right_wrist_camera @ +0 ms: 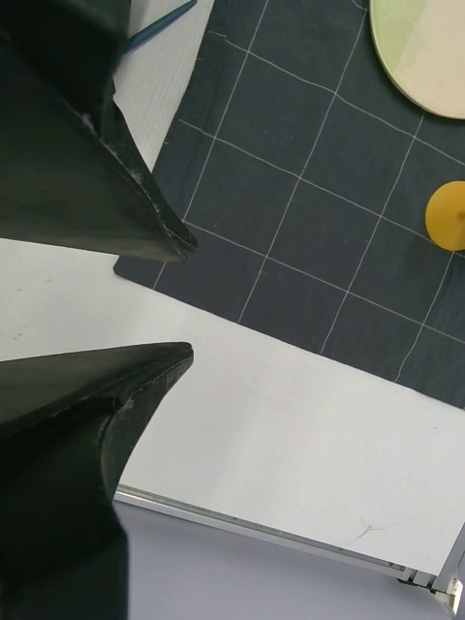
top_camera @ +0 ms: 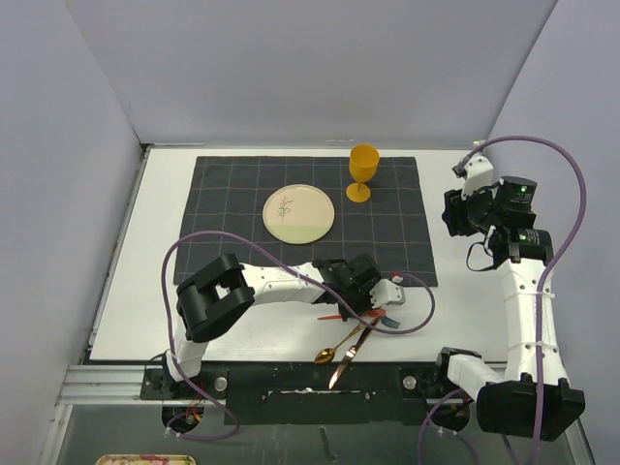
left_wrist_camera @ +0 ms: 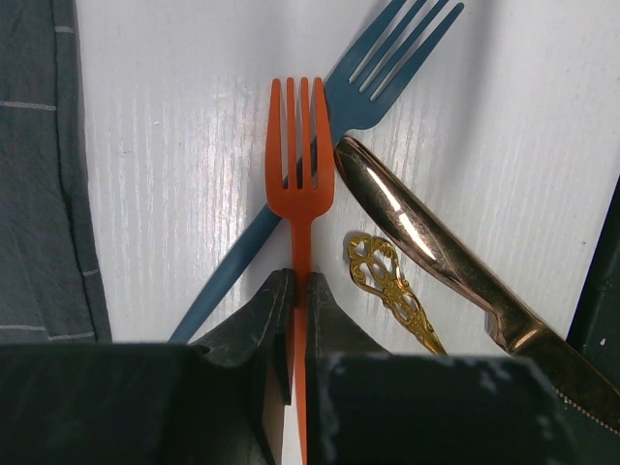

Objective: Set the dinner table for one person
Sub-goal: Pick up the fork at the center of the board.

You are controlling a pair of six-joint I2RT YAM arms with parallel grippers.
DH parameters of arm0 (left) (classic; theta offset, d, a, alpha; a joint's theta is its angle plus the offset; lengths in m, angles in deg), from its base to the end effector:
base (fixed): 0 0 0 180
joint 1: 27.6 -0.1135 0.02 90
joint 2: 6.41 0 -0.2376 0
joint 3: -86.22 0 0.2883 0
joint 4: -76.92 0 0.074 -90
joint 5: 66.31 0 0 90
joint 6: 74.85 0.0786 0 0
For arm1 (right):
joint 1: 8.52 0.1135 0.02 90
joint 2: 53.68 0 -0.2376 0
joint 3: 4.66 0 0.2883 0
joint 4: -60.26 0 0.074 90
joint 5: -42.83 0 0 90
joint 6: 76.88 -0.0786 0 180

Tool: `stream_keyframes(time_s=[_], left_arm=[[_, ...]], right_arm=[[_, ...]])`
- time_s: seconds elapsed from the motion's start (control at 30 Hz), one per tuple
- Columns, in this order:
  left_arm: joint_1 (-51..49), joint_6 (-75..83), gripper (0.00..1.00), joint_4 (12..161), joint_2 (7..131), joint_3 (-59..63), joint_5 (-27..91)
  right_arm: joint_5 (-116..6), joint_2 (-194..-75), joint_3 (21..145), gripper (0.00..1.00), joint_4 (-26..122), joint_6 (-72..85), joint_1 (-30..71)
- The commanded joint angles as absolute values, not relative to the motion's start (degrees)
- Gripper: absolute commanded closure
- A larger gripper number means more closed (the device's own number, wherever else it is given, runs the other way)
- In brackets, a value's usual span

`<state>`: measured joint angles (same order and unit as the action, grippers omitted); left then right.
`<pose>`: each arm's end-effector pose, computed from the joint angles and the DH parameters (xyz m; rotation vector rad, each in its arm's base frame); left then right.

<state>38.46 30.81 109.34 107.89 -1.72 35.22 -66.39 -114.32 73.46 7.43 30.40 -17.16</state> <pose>0.1700 -0.4217 0.0729 1.8085 1.9753 -0.5630 0.2999 -0.0194 0.3214 -0.3483 2.1222 0.1052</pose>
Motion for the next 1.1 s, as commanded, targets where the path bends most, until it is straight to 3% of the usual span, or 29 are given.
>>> stream_keyframes(time_s=[0.0, 1.07], left_arm=[[39.1, 31.8, 1.0, 112.5, 111.9, -1.2, 34.1], [38.3, 35.9, 1.0, 119.1, 100.6, -4.7, 31.5]], right_arm=[[-67.8, -113.5, 74.8, 0.6, 9.2, 29.6, -17.6], [-68.0, -114.0, 74.5, 0.6, 9.7, 29.6, -17.6]])
